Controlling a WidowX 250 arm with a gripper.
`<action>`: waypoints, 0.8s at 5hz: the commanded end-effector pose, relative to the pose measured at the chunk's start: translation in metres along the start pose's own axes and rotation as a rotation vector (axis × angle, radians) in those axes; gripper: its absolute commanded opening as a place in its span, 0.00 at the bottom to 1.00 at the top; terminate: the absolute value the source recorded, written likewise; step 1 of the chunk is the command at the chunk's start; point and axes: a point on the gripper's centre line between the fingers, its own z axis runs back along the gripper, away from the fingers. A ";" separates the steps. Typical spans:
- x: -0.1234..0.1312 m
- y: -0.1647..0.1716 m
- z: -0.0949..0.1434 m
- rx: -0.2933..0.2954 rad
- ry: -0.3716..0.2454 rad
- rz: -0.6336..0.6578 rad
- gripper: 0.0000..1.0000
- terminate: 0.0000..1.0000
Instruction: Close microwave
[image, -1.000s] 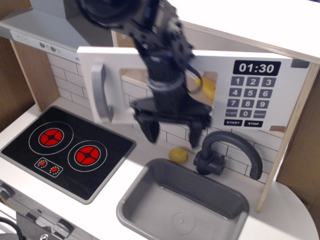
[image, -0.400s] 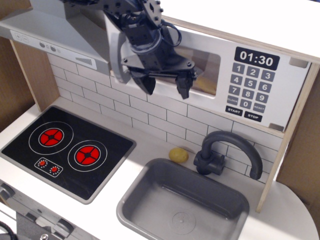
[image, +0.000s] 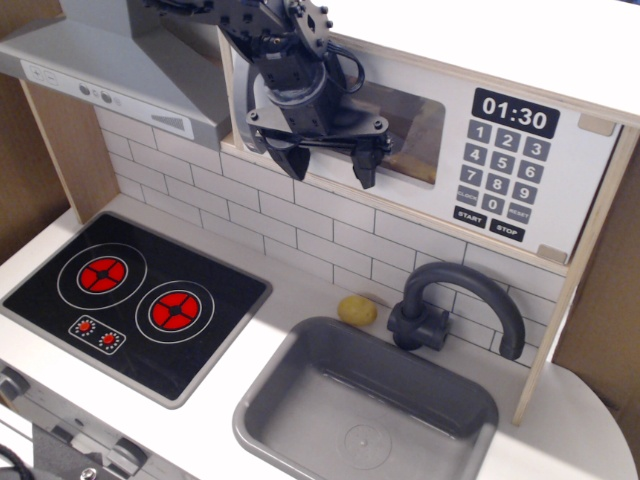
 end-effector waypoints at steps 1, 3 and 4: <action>-0.001 0.005 0.019 0.008 -0.077 -0.024 1.00 0.00; -0.055 0.020 0.044 0.069 0.169 -0.010 1.00 0.00; -0.068 0.023 0.048 0.110 0.241 0.012 1.00 0.00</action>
